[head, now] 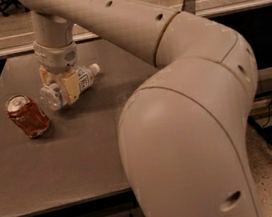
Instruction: Move blue plastic bottle near coke can
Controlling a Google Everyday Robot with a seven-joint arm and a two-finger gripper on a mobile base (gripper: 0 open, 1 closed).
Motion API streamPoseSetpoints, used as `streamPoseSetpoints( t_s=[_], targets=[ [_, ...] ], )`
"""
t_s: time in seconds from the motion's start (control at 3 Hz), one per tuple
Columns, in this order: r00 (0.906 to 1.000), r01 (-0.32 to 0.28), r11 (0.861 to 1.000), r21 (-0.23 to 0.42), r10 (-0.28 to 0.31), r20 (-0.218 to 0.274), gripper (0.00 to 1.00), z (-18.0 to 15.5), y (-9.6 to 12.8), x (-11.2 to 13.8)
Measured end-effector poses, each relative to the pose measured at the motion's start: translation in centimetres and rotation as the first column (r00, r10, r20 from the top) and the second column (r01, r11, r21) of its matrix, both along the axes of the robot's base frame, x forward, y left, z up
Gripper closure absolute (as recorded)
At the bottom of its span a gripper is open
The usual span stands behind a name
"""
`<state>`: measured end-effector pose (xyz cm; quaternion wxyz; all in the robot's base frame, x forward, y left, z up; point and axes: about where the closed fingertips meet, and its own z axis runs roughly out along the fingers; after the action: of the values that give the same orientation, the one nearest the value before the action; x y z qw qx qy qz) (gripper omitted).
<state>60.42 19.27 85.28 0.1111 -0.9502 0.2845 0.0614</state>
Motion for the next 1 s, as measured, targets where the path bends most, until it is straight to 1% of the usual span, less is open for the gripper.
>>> streamPoseSetpoints(
  t_s=[0.33,0.67,1.0],
  targets=[
    [0.9981,0.042,0.999,0.006,-0.042,-0.045,0.6,-0.6,-0.5,-1.7],
    [0.9938,0.072,0.997,0.004,-0.071,-0.085,0.35,-1.1,-0.8,-3.1],
    [0.9909,0.081,0.997,0.001,-0.081,-0.108,0.12,-1.2,-0.9,-3.7]
  ],
)
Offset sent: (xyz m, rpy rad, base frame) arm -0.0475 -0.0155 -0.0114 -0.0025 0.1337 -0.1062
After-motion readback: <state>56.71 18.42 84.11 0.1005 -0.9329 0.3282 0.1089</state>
